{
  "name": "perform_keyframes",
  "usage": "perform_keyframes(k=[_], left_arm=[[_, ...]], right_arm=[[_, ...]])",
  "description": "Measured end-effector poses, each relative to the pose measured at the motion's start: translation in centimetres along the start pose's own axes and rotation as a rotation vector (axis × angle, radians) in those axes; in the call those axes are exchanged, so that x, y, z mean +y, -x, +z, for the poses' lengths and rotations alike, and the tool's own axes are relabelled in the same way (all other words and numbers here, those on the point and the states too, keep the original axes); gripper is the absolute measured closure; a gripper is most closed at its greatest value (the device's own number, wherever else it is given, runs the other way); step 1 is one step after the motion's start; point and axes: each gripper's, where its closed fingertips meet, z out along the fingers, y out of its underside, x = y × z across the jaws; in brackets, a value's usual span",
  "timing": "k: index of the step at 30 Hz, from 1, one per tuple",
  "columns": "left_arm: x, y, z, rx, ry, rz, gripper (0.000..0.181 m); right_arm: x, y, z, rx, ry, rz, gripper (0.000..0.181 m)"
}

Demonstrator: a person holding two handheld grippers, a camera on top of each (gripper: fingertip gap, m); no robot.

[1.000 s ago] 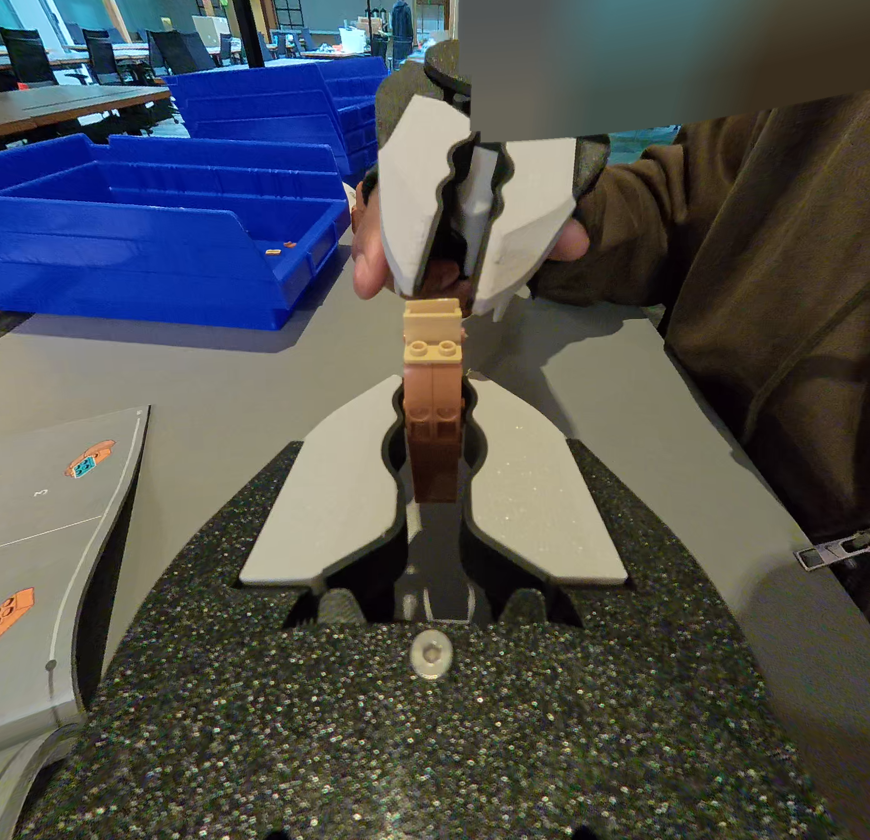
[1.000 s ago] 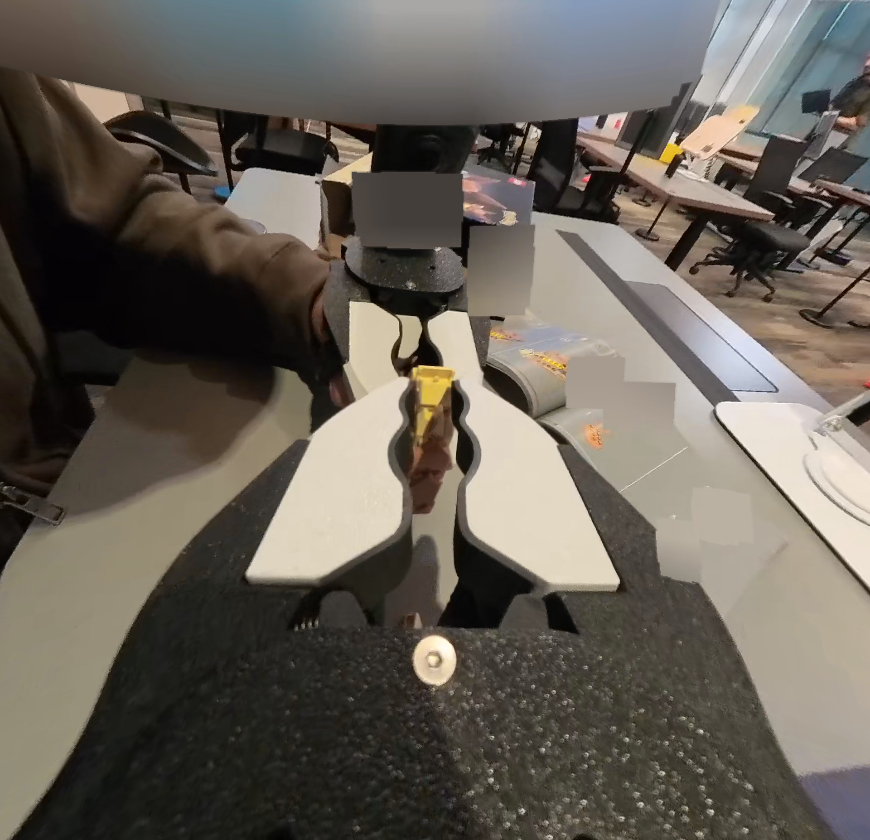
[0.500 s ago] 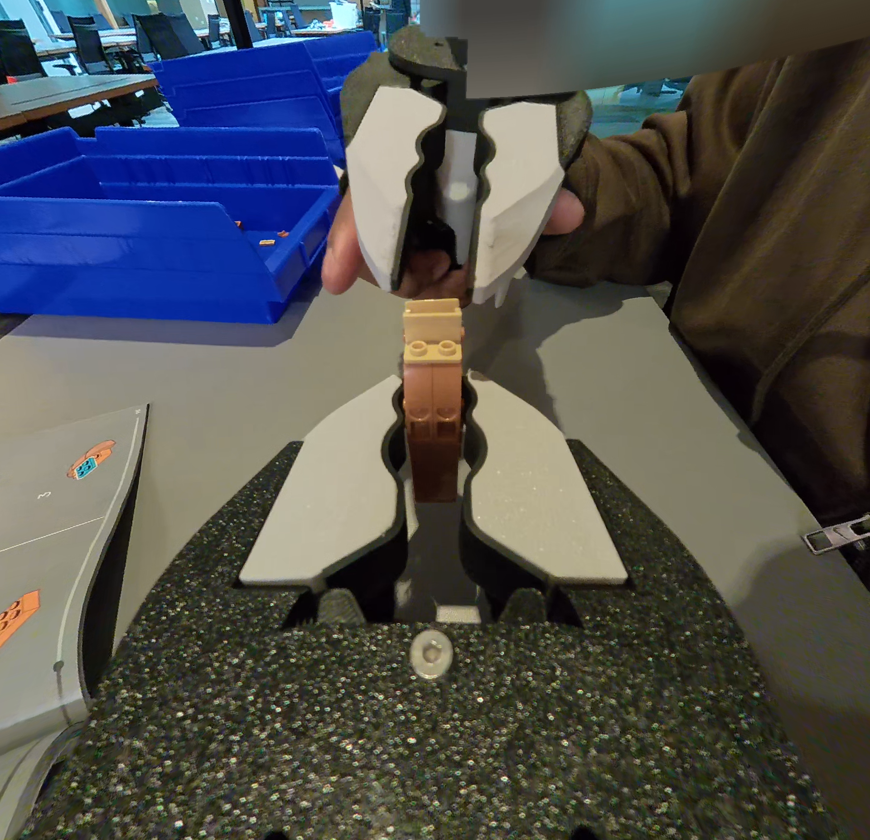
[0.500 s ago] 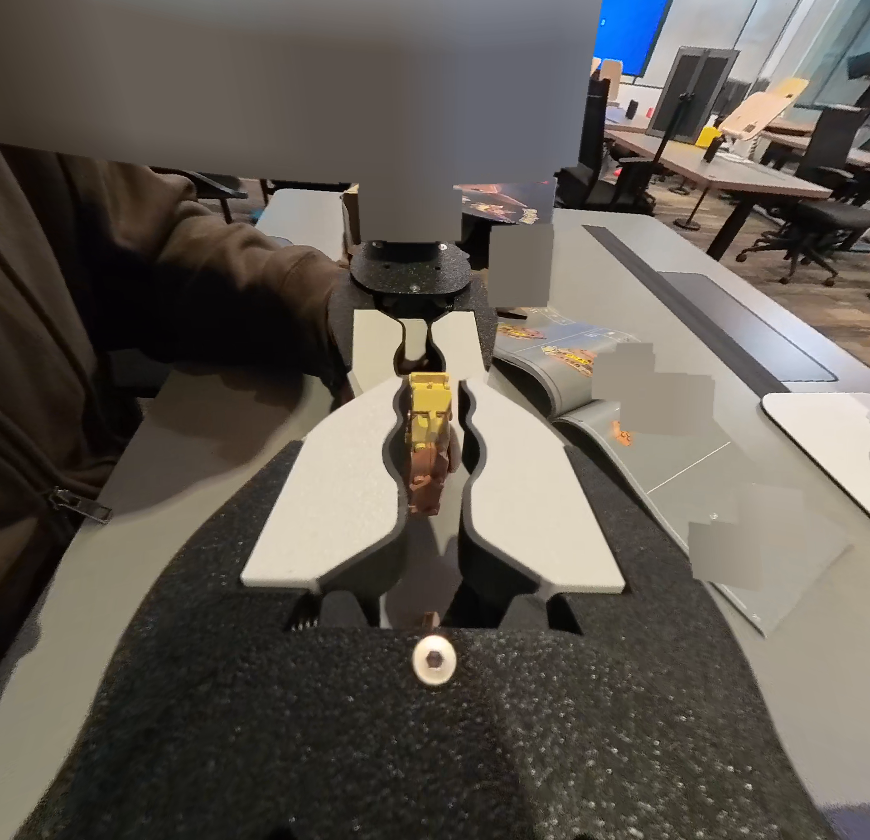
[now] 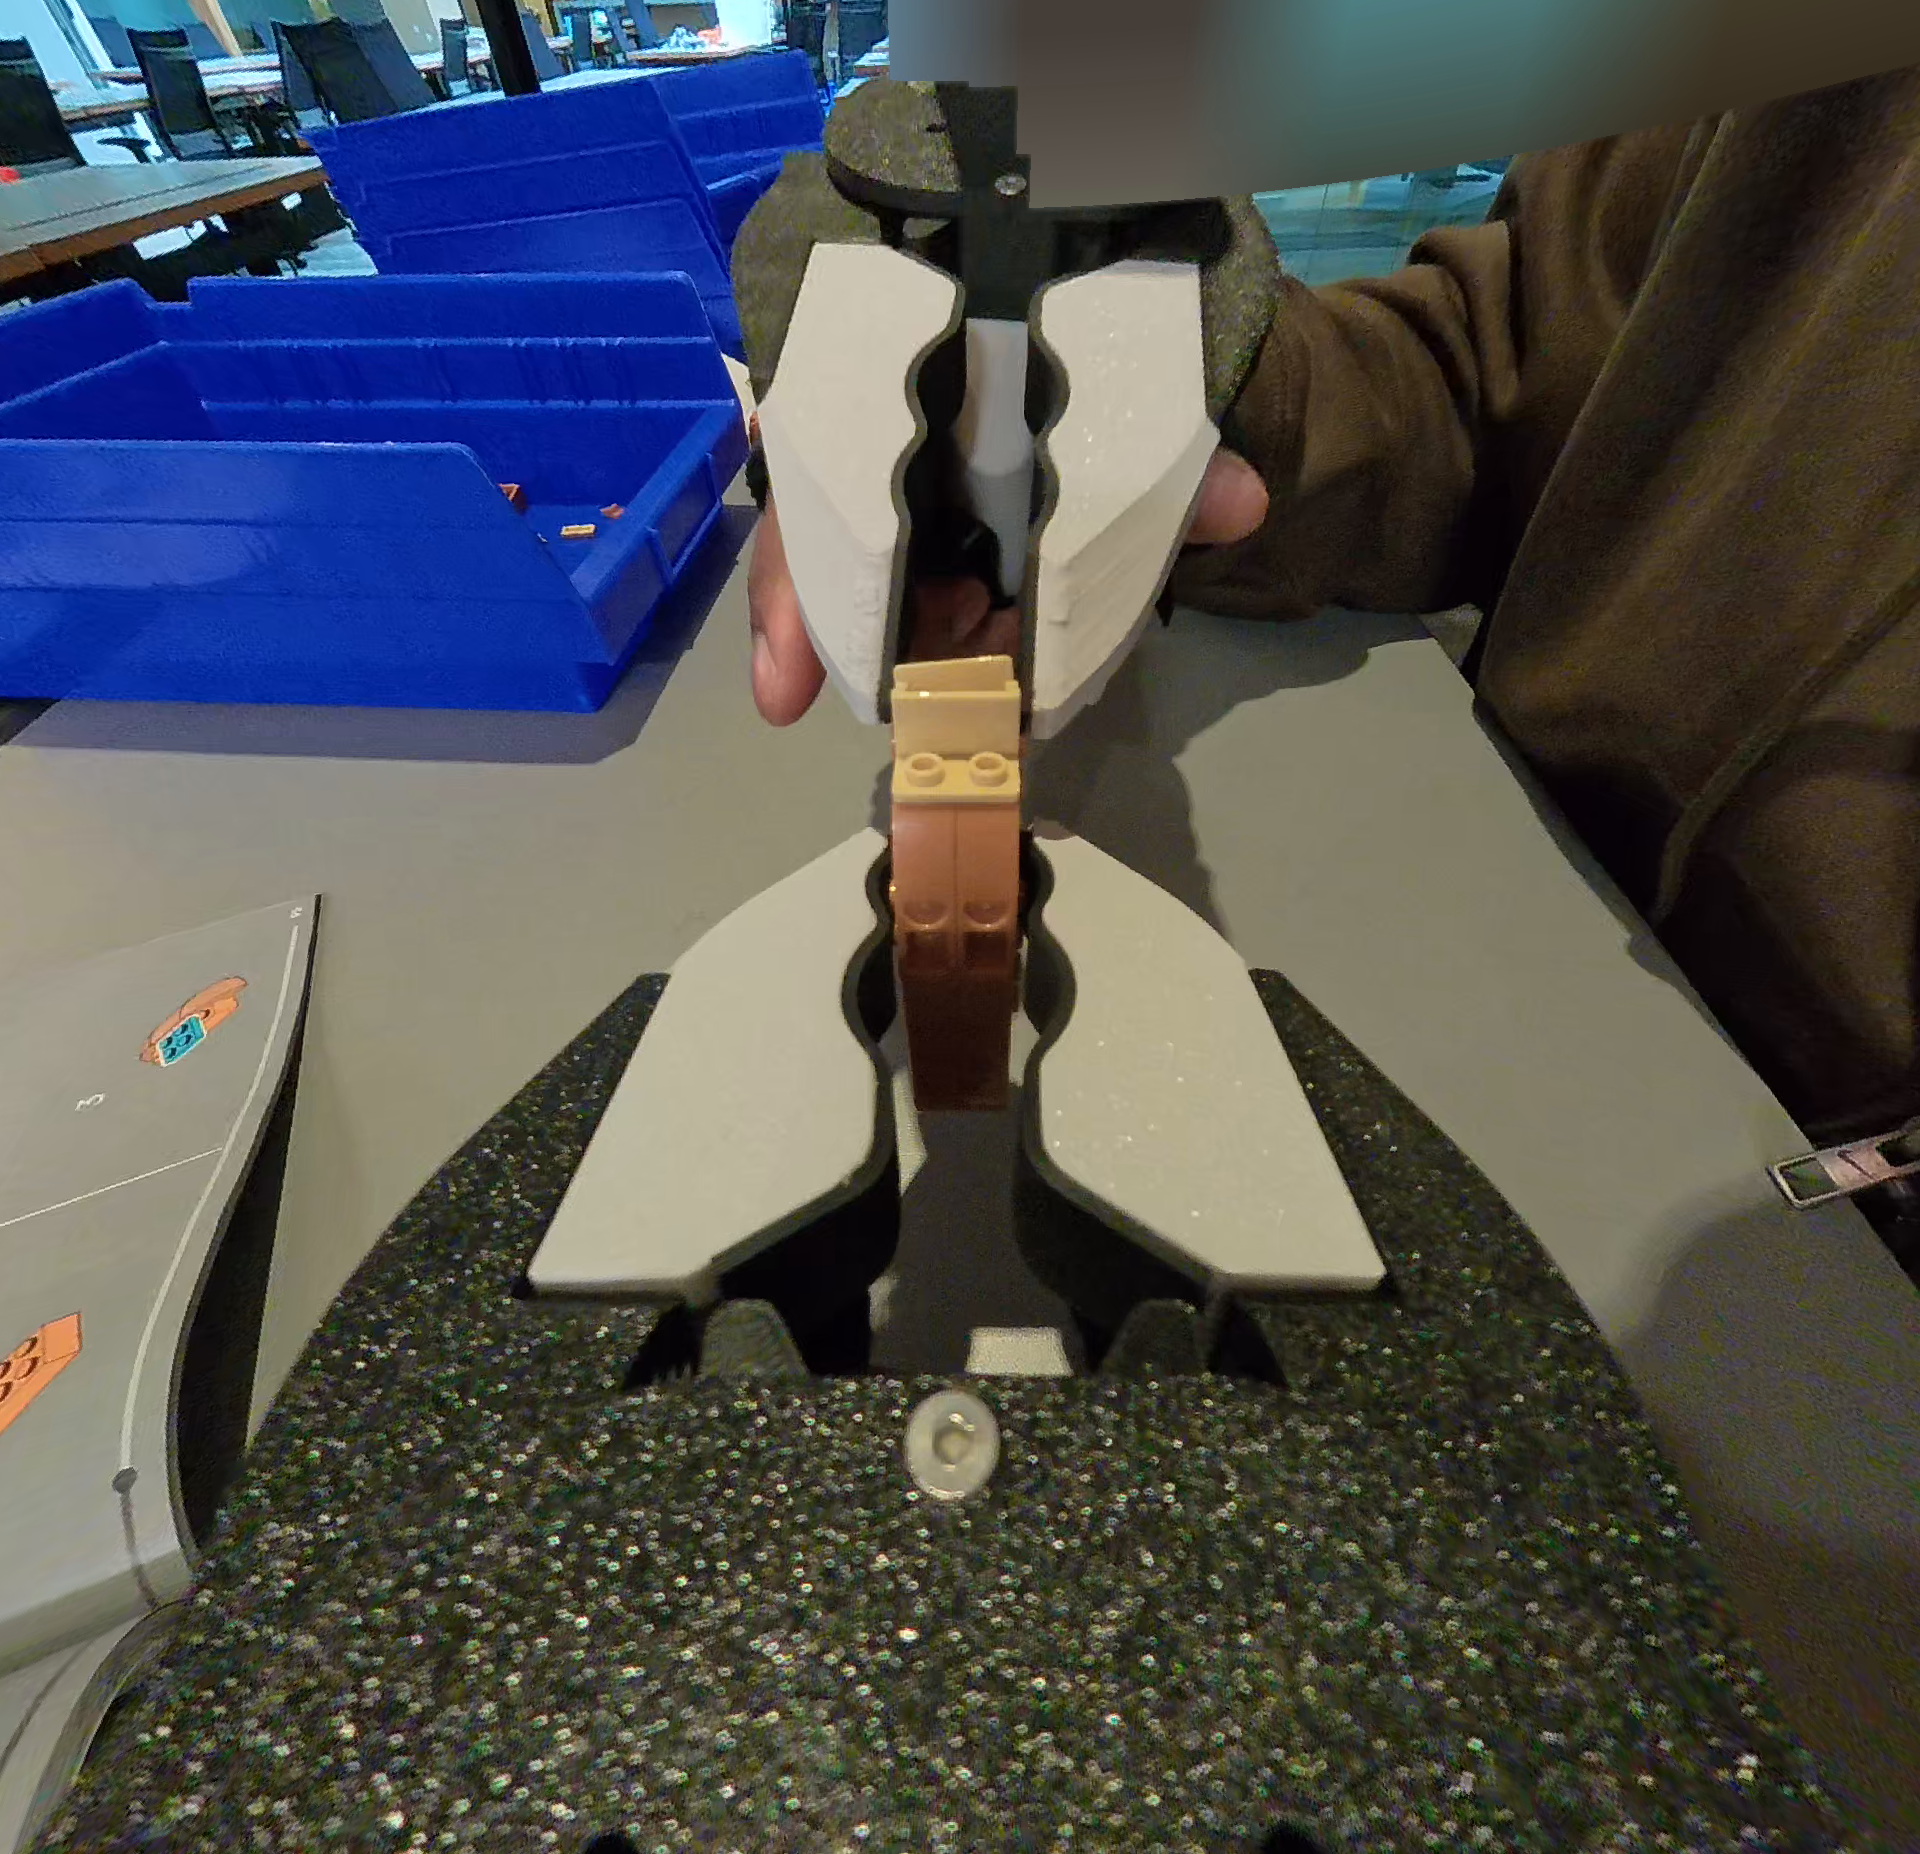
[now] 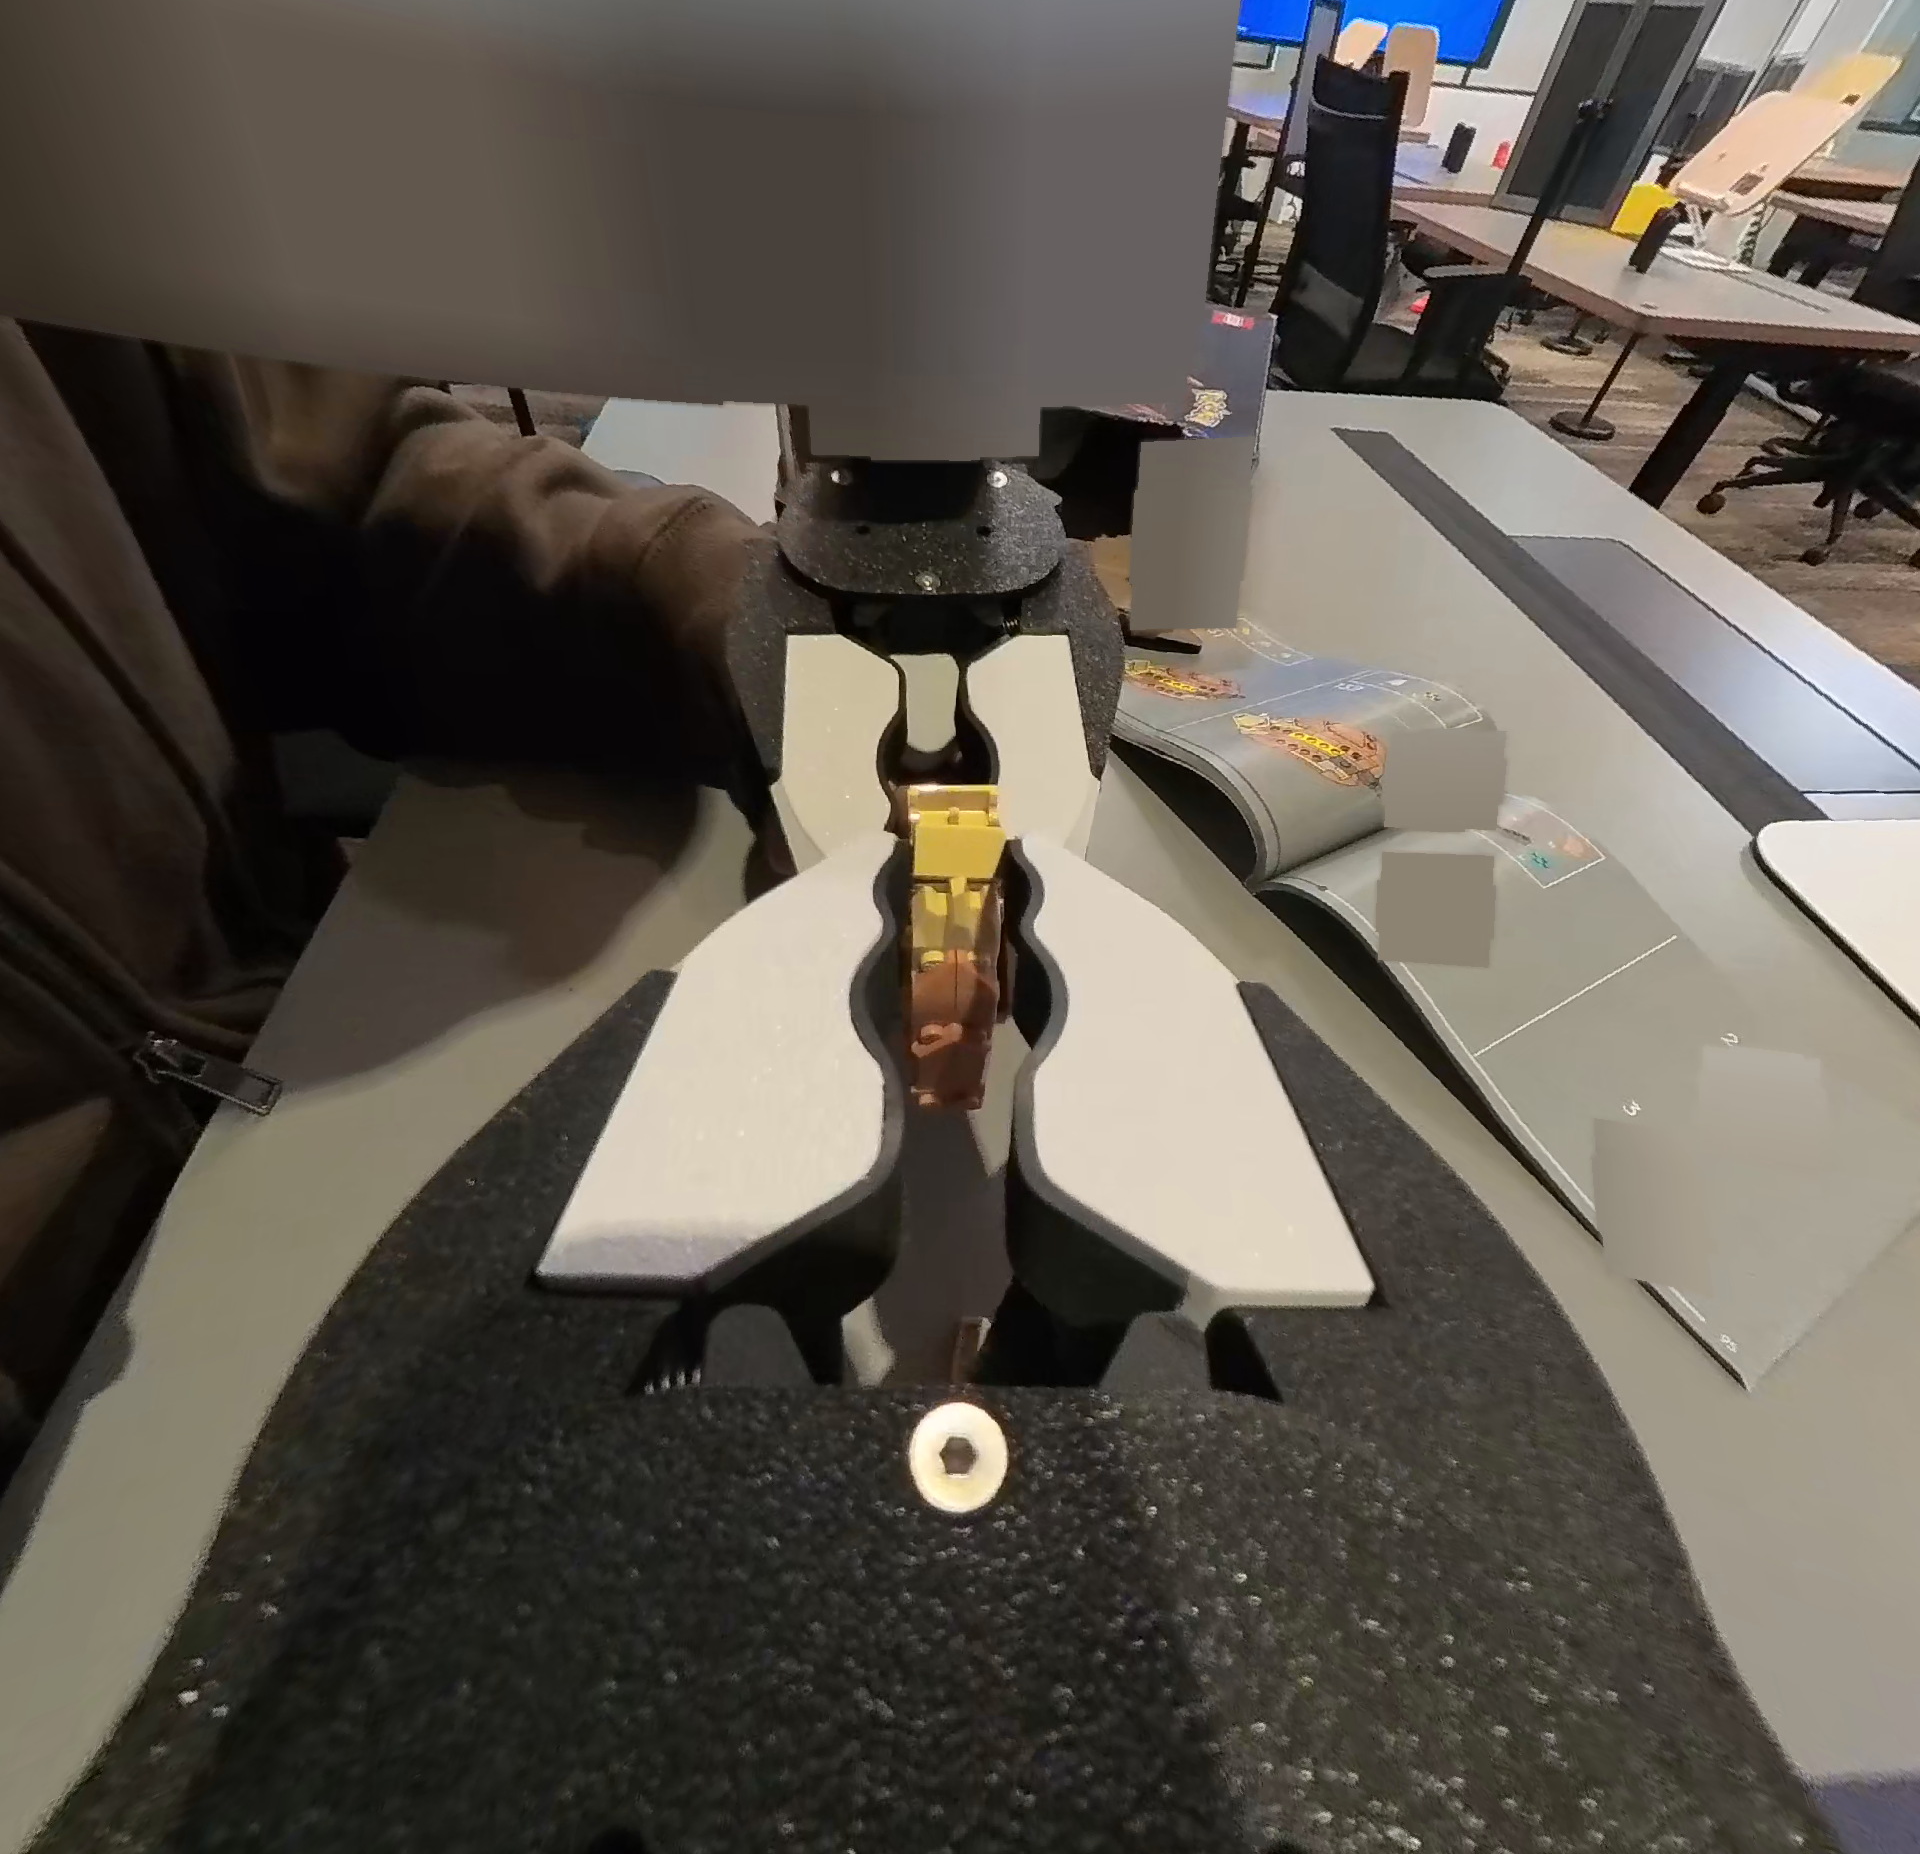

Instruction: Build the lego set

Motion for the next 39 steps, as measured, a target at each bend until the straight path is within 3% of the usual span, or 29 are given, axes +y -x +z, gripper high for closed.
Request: perform_keyframes(k=[12,39], left_arm=[[0.0,-0.1,0.1,-0.004,-0.002,0.022,0.160],[0.6,-0.7,0.5,0.000,0.052,0.090,0.160]], right_arm=[[-0.2,0.0,-0.5,0.001,-0.027,0.014,0.148],[0.5,1.1,-0.6,-0.047,0.001,0.014,0.165]])
